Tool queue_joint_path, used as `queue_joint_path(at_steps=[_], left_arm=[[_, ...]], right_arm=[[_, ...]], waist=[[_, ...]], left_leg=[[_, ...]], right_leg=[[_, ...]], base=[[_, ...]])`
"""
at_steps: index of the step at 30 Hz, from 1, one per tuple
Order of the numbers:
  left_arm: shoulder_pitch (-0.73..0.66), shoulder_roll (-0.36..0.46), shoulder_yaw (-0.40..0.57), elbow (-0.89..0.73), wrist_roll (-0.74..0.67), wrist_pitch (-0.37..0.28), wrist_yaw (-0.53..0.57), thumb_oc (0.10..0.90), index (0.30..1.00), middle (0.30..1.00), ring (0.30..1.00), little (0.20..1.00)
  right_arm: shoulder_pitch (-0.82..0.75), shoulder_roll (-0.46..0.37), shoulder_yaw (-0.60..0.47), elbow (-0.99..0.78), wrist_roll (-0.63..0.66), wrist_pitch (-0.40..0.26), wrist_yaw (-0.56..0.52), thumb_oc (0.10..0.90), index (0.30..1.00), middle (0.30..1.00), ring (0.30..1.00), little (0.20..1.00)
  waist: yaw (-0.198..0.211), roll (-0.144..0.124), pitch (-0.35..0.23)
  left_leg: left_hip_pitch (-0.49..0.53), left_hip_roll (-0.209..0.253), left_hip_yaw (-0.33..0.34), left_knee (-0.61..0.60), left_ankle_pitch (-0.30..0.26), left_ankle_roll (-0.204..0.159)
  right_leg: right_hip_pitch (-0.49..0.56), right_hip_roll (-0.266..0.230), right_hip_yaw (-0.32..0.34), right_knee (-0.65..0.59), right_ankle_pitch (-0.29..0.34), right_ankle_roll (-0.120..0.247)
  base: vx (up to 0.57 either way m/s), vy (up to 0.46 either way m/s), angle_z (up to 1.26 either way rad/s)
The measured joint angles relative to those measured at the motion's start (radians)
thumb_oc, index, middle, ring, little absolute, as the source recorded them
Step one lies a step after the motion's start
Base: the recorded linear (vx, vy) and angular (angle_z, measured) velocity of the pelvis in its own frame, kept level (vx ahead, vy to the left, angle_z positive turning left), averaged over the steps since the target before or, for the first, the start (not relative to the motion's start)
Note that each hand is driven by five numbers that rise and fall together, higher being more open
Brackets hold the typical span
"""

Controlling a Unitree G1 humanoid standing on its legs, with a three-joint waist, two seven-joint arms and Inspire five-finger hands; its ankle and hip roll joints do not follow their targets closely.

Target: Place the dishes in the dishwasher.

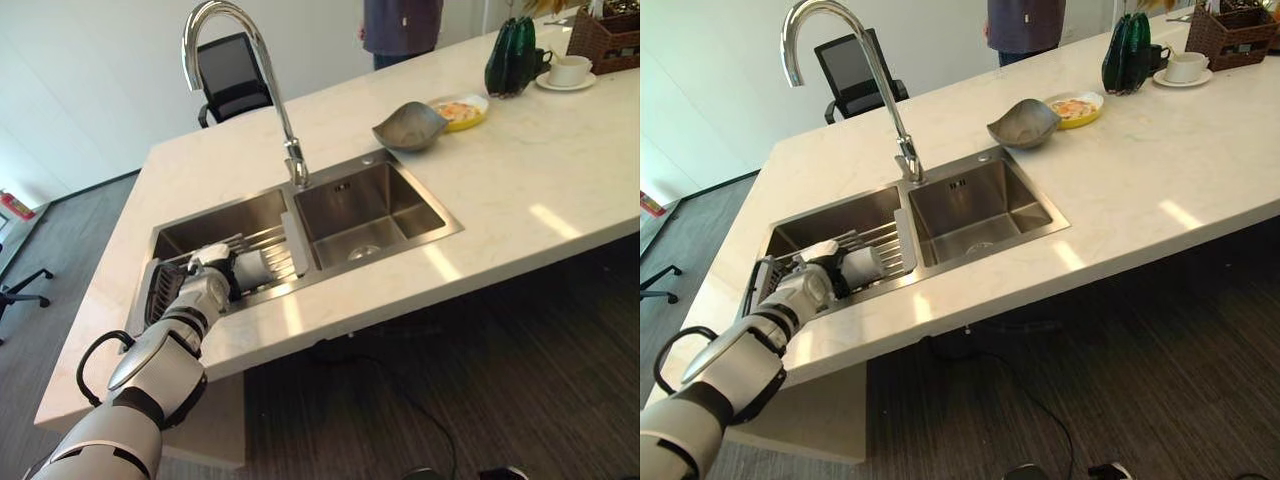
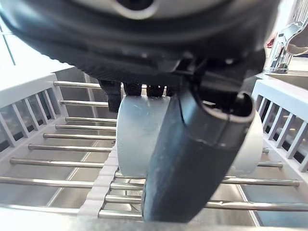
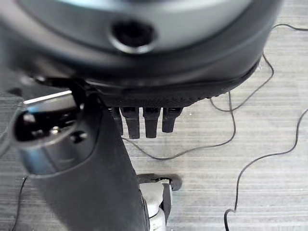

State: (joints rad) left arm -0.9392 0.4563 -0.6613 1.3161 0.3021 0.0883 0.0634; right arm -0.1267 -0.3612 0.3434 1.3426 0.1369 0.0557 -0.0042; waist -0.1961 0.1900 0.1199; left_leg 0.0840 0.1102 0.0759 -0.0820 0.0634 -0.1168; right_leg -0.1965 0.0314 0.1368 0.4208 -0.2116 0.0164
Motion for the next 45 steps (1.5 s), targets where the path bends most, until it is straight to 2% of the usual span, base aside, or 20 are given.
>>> queue_joint_path(at_steps=[8,12,14,17,19,21,24,25,31,32,34,35,37,38,39,40,41,43,44,45], left_arm=[[0.013,-0.014,-0.002,-0.004,-0.003,0.0,0.027,0.4,0.3,0.3,0.3,0.3],[0.018,-0.024,0.013,-0.092,-0.05,0.003,0.054,0.4,0.3,0.3,0.3,0.3],[0.162,-0.023,0.215,-0.374,-0.148,0.016,0.147,0.4,0.3,0.3,0.3,0.3],[0.378,-0.045,0.382,-0.65,-0.369,-0.054,0.286,0.4,0.3,0.3,0.3,0.3],[0.513,-0.061,0.455,-0.92,-0.526,-0.087,0.346,0.4,0.3,0.3,0.3,0.3],[0.655,-0.103,0.528,-1.176,-0.592,-0.155,0.377,0.4,0.3,0.3,0.3,0.3],[0.744,-0.105,0.55,-1.318,-0.606,-0.225,0.384,0.4,0.3,0.3,0.3,0.3],[0.81,-0.114,0.604,-1.371,-0.604,-0.258,0.381,0.4,0.3,0.3,0.3,0.3],[0.995,-0.149,0.734,-1.377,-0.604,-0.273,0.368,0.4,0.3,0.3,0.3,0.3],[1.043,-0.178,0.756,-1.37,-0.618,-0.273,0.367,0.4,0.3,0.3,0.3,0.3],[1.064,-0.192,0.759,-1.37,-0.631,-0.272,0.364,0.4,0.3,0.3,0.3,0.3],[1.072,-0.192,0.753,-1.37,-0.646,-0.272,0.348,0.4,0.3,0.3,0.3,0.3],[1.074,-0.192,0.745,-1.367,-0.646,-0.275,0.343,0.4,0.3,0.3,0.3,0.3],[1.054,-0.196,0.744,-1.37,-0.648,-0.274,0.34,0.4,0.3,0.3,0.3,0.3],[1.053,-0.193,0.745,-1.37,-0.656,-0.274,0.346,0.4,0.3,0.3,0.3,0.3],[1.05,-0.187,0.748,-1.371,-0.657,-0.274,0.355,0.4,0.3,0.3,0.3,0.3],[1.046,-0.18,0.753,-1.371,-0.657,-0.274,0.369,0.4,0.3,0.3,0.3,0.3],[1.005,-0.16,0.756,-1.371,-0.655,-0.275,0.387,0.4,0.3,0.3,0.3,0.3],[1.005,-0.16,0.756,-1.371,-0.655,-0.275,0.387,0.4,0.3,0.3,0.3,0.3],[0.97,-0.138,0.762,-1.375,-0.654,-0.279,0.389,0.4,0.3,0.3,0.3,0.3]], right_arm=[[0.022,0.007,0.0,0.007,0.0,0.005,-0.002,0.8,0.9,0.9,0.9,0.9],[0.035,0.007,-0.001,0.007,0.0,0.005,-0.008,0.8,0.9,0.9,0.9,0.9],[0.059,0.017,-0.03,-0.02,0.005,-0.003,-0.028,0.8,0.9,0.9,0.9,0.9],[0.093,0.044,-0.064,-0.036,0.023,-0.018,-0.051,0.8,0.9,0.9,0.9,0.9],[0.099,0.064,-0.09,-0.052,0.031,-0.02,-0.067,0.8,0.9,0.9,0.9,0.9],[0.108,0.067,-0.114,-0.068,0.053,-0.025,-0.073,0.8,0.9,0.9,0.9,0.9],[0.11,0.07,-0.136,-0.073,0.066,-0.025,-0.079,0.8,0.9,0.9,0.9,0.9],[0.098,0.071,-0.136,-0.073,0.074,-0.024,-0.08,0.8,0.9,0.9,0.9,0.9],[0.107,0.066,-0.126,-0.068,0.082,-0.022,-0.079,0.8,0.9,0.9,0.9,0.9],[0.114,0.059,-0.123,-0.064,0.081,-0.019,-0.07,0.8,0.9,0.9,0.9,0.9],[0.115,0.057,-0.107,-0.063,0.08,-0.018,-0.066,0.8,0.9,0.9,0.9,0.9],[0.118,0.062,-0.092,-0.063,0.069,-0.019,-0.061,0.8,0.9,0.9,0.9,0.9],[0.112,0.06,-0.088,-0.066,0.042,-0.016,-0.058,0.8,0.9,0.9,0.9,0.9],[0.108,0.055,-0.083,-0.063,0.035,-0.017,-0.053,0.8,0.9,0.9,0.9,0.9],[0.105,0.05,-0.085,-0.064,0.02,-0.017,-0.051,0.8,0.9,0.9,0.9,0.9],[0.103,0.045,-0.087,-0.062,0.02,-0.017,-0.052,0.8,0.9,0.9,0.9,0.9],[0.1,0.04,-0.086,-0.061,0.019,-0.017,-0.054,0.8,0.9,0.9,0.9,0.9],[0.091,0.042,-0.089,-0.064,0.02,-0.021,-0.063,0.8,0.9,0.9,0.9,0.9],[0.091,0.042,-0.089,-0.064,0.02,-0.021,-0.063,0.8,0.9,0.9,0.9,0.9],[0.073,0.055,-0.09,-0.064,0.02,-0.023,-0.064,0.8,0.9,0.9,0.9,0.9]], waist=[[0.0,0.004,-0.003],[0.009,0.0,-0.001],[0.014,-0.01,0.005],[0.035,-0.033,0.007],[0.074,-0.063,0.011],[0.086,-0.075,0.009],[0.111,-0.074,0.0],[0.117,-0.067,-0.007],[0.156,-0.053,-0.033],[0.198,-0.056,-0.032],[0.223,-0.063,-0.027],[0.252,-0.093,-0.005],[0.302,-0.112,0.009],[0.316,-0.126,0.028],[0.339,-0.129,0.045],[0.36,-0.14,0.059],[0.367,-0.139,0.063],[0.362,-0.168,0.076],[0.362,-0.168,0.076],[0.348,-0.206,0.083]], left_leg=[[0.011,0.007,0.004,0.001,0.0,0.0],[0.013,0.006,0.002,0.001,0.0,0.0],[0.015,0.005,-0.008,0.004,0.001,0.0],[0.021,0.007,-0.012,0.01,0.0,0.001],[0.014,0.004,-0.014,0.009,-0.003,0.004],[0.017,-0.002,-0.021,0.004,-0.004,0.006],[0.02,-0.01,-0.031,0.004,-0.006,0.009],[0.021,-0.01,-0.031,0.003,-0.008,0.013],[0.029,-0.006,-0.053,0.009,-0.015,0.026],[0.022,-0.001,-0.071,0.023,-0.012,0.028],[-0.002,-0.008,-0.1,0.055,-0.008,0.029],[-0.057,-0.021,-0.171,0.108,0.016,0.047],[-0.131,-0.037,-0.225,0.156,0.071,0.018],[-0.156,-0.046,-0.268,0.159,0.111,-0.025],[-0.169,-0.049,-0.272,0.129,0.16,-0.006],[-0.179,-0.049,-0.249,0.111,0.171,0.0],[-0.194,-0.047,-0.193,0.124,0.11,-0.01],[-0.212,-0.041,-0.047,0.13,0.051,-0.026],[-0.212,-0.041,-0.047,0.13,0.051,-0.026],[-0.212,-0.029,0.017,0.179,0.043,-0.032]], right_leg=[[0.009,0.005,-0.002,0.0,0.0,0.0],[0.011,0.004,-0.009,0.009,0.0,0.0],[0.023,0.0,-0.02,0.009,0.0,-0.001],[0.042,-0.009,-0.038,-0.003,-0.004,-0.005],[0.033,-0.015,-0.048,0.01,-0.007,-0.009],[0.04,-0.021,-0.052,0.008,-0.008,-0.007],[0.044,-0.028,-0.056,0.01,-0.011,-0.002],[0.045,-0.029,-0.054,0.009,-0.01,0.0],[0.066,-0.03,-0.068,0.005,-0.015,-0.006],[0.071,-0.027,-0.084,0.014,-0.021,-0.012],[0.07,-0.028,-0.097,0.019,-0.023,-0.017],[0.064,-0.04,-0.103,0.018,-0.024,-0.022],[0.053,-0.024,-0.145,0.058,-0.031,-0.03],[0.051,-0.048,-0.19,0.05,-0.037,-0.083],[0.054,-0.056,-0.221,0.046,-0.043,-0.1],[0.051,-0.059,-0.249,0.039,-0.035,-0.123],[0.054,-0.074,-0.311,0.02,-0.01,-0.144],[0.071,-0.114,-0.437,-0.043,0.033,-0.147],[0.071,-0.114,-0.437,-0.043,0.033,-0.147],[0.098,-0.118,-0.467,-0.131,0.071,-0.144]], base=[[0.0,-0.002,0.0],[-0.01,-0.056,0.05],[-0.01,-0.039,0.14],[-0.02,-0.027,0.2],[-0.04,-0.032,0.14],[0.0,-0.024,0.1],[-0.01,-0.013,0.07],[0.01,-0.025,-0.04],[-0.01,-0.058,0.11],[-0.07,-0.098,0.23],[-0.16,-0.125,0.48],[-0.24,-0.193,0.92],[-0.13,-0.199,1.17],[-0.09,-0.17,1.4],[-0.16,-0.139,1.3],[-0.16,-0.125,1.24],[-0.21,-0.083,1.3],[-0.15,-0.02,1.39],[-0.09,-0.014,1.45],[-0.21,-0.045,1.17]])
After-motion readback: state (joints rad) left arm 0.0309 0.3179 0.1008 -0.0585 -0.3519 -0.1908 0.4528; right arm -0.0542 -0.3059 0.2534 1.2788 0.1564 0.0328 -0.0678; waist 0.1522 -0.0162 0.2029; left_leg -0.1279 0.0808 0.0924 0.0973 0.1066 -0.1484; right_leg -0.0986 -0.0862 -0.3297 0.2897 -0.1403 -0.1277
